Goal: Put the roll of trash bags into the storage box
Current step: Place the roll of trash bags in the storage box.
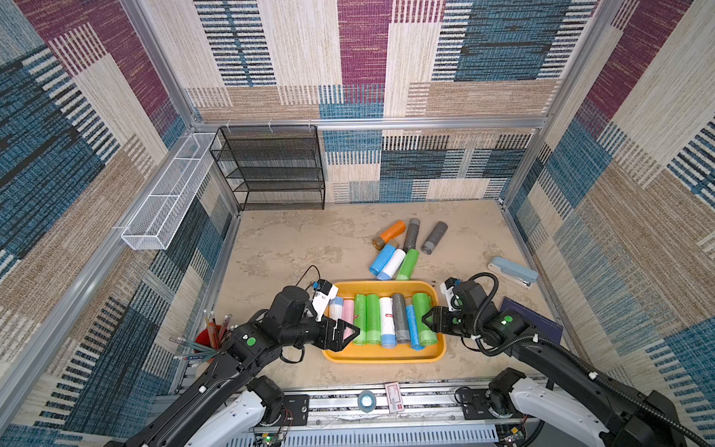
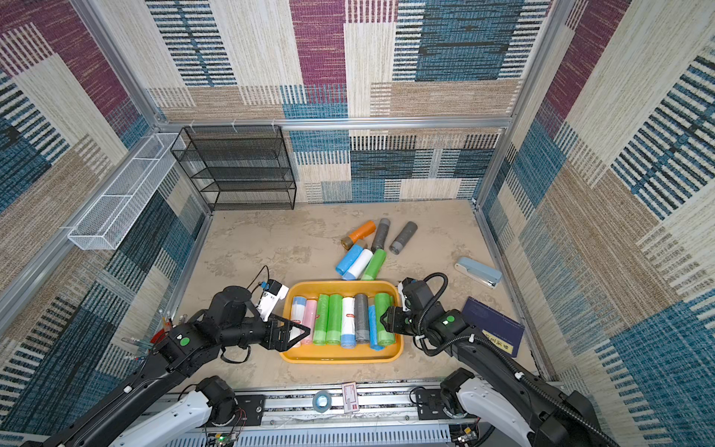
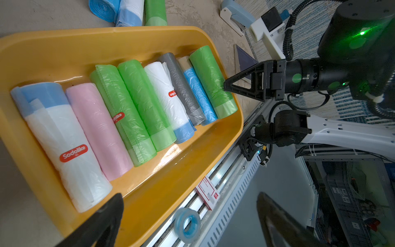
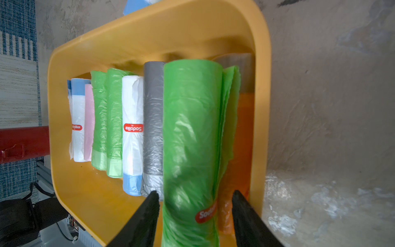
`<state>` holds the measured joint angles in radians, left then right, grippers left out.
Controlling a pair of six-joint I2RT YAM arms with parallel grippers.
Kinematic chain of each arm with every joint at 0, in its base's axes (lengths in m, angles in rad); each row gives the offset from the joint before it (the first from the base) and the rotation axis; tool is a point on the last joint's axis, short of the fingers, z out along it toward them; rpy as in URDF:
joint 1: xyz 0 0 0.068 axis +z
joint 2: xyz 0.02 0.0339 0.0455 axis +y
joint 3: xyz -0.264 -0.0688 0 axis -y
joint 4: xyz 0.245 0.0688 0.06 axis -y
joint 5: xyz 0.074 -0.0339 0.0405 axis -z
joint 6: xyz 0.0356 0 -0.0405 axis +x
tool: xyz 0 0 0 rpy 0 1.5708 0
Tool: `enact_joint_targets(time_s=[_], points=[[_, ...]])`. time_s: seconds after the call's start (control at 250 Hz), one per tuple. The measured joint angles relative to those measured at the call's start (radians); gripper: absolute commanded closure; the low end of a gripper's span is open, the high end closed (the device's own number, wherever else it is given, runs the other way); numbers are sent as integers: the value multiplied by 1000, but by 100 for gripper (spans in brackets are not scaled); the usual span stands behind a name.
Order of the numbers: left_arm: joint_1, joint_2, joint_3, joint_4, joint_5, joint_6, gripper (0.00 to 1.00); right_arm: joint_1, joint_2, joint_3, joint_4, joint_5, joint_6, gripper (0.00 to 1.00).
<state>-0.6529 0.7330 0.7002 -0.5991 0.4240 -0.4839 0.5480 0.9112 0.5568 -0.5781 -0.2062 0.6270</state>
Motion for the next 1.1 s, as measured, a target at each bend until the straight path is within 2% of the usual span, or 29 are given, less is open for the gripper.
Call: enact_joint_targets(time_s=[0.476, 0.7, 0.88, 0.98, 1.1], points=[[0, -2, 0, 0, -3, -1, 2, 0, -23, 40, -40, 26, 0, 40], [1, -11, 0, 0, -3, -3, 2, 0, -31, 106, -54, 27, 0, 30], [21, -35, -5, 4, -4, -3, 2, -5, 60, 208, -58, 71, -26, 19], [34, -60, -8, 8, -8, -3, 2, -55, 135, 278, -61, 93, -68, 18], [62, -80, -15, 14, -7, -4, 2, -205, 199, 316, -23, 82, -124, 18]])
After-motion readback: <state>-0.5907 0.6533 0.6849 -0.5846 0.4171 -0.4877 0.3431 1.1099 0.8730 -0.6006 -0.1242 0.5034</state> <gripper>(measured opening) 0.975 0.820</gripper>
